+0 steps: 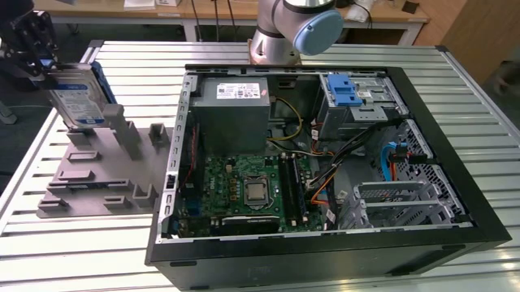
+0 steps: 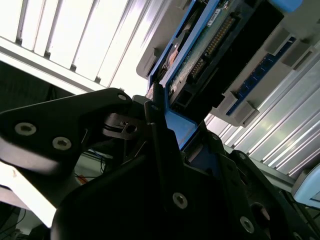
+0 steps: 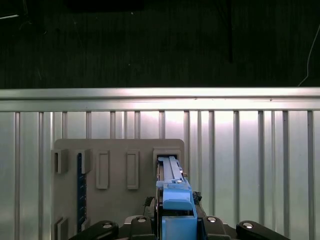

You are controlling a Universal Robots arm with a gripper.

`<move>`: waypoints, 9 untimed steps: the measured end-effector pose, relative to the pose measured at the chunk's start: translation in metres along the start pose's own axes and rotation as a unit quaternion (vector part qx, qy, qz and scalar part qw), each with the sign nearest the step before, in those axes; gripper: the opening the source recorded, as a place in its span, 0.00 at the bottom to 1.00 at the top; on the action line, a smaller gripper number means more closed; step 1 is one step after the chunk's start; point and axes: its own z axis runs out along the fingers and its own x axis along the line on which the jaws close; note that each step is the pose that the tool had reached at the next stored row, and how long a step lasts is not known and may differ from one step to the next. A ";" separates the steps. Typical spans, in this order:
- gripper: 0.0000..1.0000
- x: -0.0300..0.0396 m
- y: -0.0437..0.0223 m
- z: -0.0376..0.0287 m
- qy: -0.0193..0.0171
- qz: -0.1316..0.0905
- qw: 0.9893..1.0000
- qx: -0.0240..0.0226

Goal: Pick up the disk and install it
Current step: 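Pick up the disk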

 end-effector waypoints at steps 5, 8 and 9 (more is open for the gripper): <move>0.36 0.0000 0.0000 -0.0009 0.000 0.000 1.000 0.000; 0.36 0.0000 0.0000 -0.0016 0.000 0.000 1.000 0.000; 0.36 0.0000 0.0000 -0.0017 0.000 0.000 1.000 0.000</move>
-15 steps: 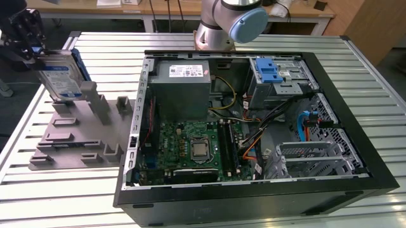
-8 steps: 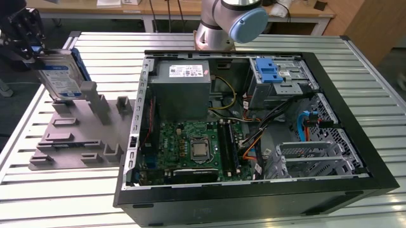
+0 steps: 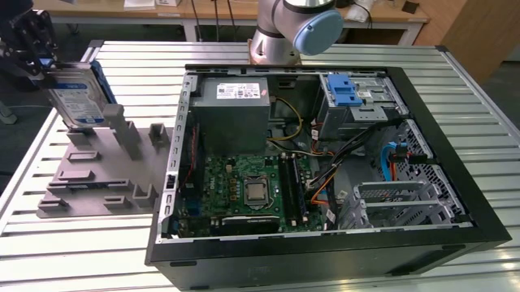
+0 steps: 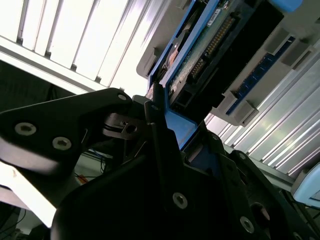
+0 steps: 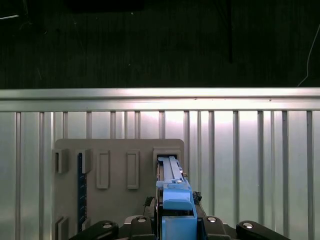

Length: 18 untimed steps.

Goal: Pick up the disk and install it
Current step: 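Pick up the disk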

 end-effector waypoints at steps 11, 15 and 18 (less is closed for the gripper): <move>0.36 0.0001 0.0001 -0.0091 0.000 0.000 1.000 0.000; 0.36 0.0001 0.0001 -0.0126 0.000 0.000 1.000 0.000; 0.36 0.0002 0.0001 -0.0150 0.000 0.000 1.000 0.000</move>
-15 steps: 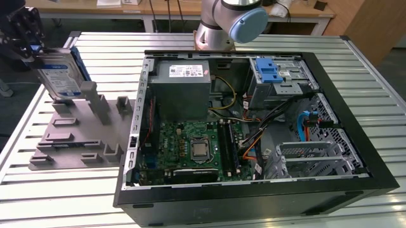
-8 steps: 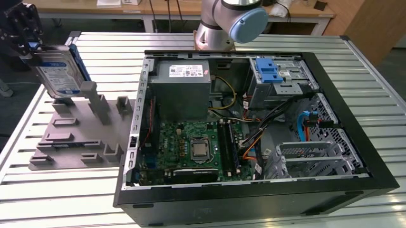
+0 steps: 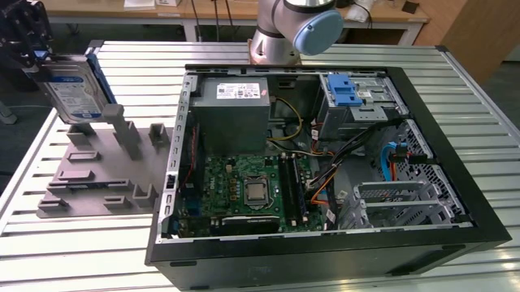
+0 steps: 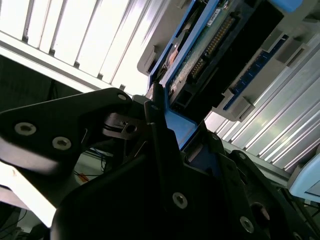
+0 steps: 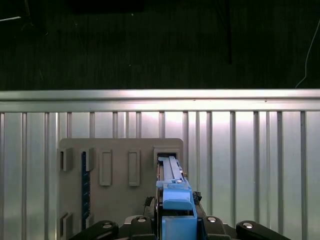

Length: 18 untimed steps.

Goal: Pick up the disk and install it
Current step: 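Pick up the disk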

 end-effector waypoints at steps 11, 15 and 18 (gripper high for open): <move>0.36 0.0001 0.0000 -0.0104 0.000 0.000 1.000 0.000; 0.36 0.0002 0.0001 -0.0142 0.000 0.000 1.000 0.000; 0.36 0.0002 0.0001 -0.0171 0.000 0.000 1.000 0.000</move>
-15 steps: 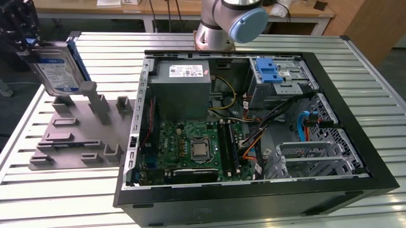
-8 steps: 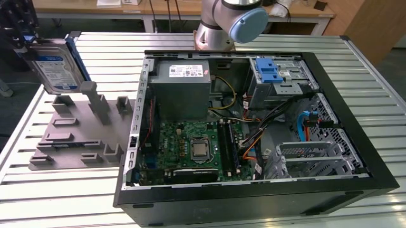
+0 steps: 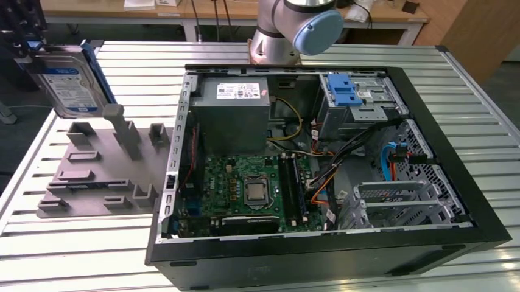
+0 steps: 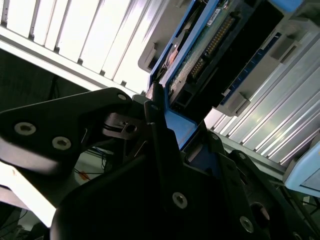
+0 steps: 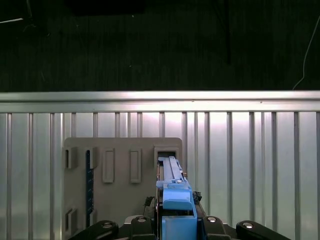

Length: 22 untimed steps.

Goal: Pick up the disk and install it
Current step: 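Pick up the disk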

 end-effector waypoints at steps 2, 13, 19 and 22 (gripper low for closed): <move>0.36 0.0000 0.0000 -0.0018 0.000 0.000 1.000 0.000; 0.36 0.0001 0.0000 -0.0067 0.000 0.000 1.000 0.000; 0.36 0.0001 0.0000 -0.0073 0.000 0.000 1.000 0.000; 0.36 0.0001 0.0000 -0.0078 0.000 0.000 1.000 0.000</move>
